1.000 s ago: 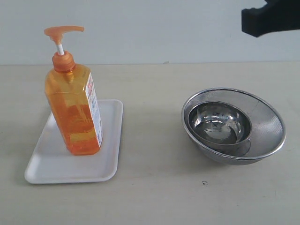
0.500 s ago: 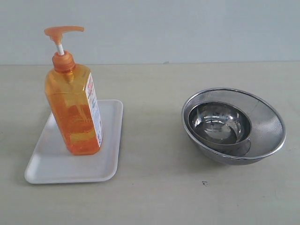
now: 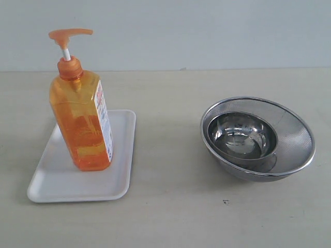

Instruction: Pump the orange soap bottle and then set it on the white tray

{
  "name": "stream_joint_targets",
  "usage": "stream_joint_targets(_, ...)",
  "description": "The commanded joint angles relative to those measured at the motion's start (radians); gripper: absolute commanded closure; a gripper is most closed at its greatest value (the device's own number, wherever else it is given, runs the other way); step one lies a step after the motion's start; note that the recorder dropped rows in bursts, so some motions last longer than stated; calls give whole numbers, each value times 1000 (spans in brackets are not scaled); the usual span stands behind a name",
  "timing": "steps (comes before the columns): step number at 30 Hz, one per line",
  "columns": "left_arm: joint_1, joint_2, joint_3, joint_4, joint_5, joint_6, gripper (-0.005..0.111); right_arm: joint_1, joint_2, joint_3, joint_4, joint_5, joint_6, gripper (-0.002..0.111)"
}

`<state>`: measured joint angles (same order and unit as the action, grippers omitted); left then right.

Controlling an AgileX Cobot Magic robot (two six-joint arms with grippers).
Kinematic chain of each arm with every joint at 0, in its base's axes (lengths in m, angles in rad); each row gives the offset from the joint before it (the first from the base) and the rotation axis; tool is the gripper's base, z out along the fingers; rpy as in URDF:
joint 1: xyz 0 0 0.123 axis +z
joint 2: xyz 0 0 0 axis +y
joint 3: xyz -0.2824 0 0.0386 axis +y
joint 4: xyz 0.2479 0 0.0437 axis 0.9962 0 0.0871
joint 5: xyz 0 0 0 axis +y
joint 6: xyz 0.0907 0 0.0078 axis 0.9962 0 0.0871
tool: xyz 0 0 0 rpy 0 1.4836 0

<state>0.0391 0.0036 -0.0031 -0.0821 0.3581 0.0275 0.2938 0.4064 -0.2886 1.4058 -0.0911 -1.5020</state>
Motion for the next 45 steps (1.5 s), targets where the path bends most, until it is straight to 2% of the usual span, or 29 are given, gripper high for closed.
stream_joint_targets(1, -3, -4, 3, -7, 0, -8, 102, -29, -53, 47, 0, 25, 13, 108)
stream_joint_targets(6, -3, -4, 3, -7, 0, -8, 102, -55, -112, 96, 0, 44, 38, 108)
stream_joint_targets(27, -3, -4, 3, -7, 0, -8, 102, -55, -317, 284, 0, 73, 100, 108)
stream_joint_targets(39, -3, -4, 3, -7, 0, -8, 102, -55, -406, 289, 0, 73, 106, 108)
stream_joint_targets(45, -3, -4, 3, -7, 0, -8, 102, -102, -406, 289, 0, 80, 100, 108)
